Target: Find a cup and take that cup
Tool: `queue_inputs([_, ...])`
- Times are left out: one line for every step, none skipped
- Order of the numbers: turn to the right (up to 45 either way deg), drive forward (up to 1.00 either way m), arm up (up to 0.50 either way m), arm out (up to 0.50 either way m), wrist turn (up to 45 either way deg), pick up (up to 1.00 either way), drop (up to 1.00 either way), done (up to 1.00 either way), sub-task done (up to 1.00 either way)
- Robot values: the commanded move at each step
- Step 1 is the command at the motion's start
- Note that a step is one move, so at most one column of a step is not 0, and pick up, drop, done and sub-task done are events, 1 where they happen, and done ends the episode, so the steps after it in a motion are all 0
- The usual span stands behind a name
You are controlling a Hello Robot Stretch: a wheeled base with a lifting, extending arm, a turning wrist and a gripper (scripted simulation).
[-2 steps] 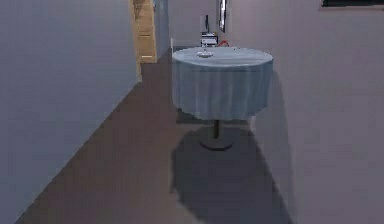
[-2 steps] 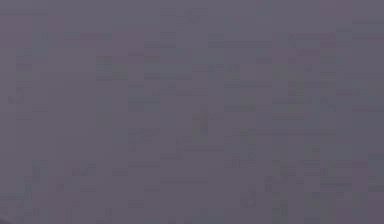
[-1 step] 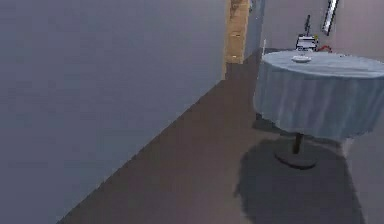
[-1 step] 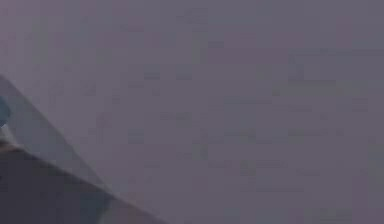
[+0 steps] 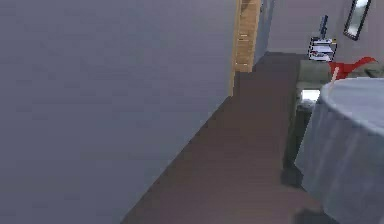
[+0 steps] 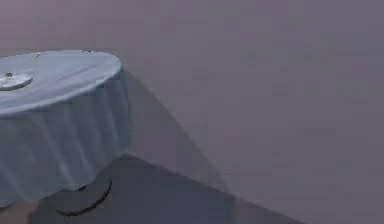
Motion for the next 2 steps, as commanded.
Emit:
queue_inputs([0.0, 0.7, 0.0, 0.0, 0.0, 0.0, 0.0, 0.0, 0.0])
queue_inputs([-33.0, 0.0, 0.0, 0.0, 0.0, 0.0, 0.0, 0.0, 0.0])
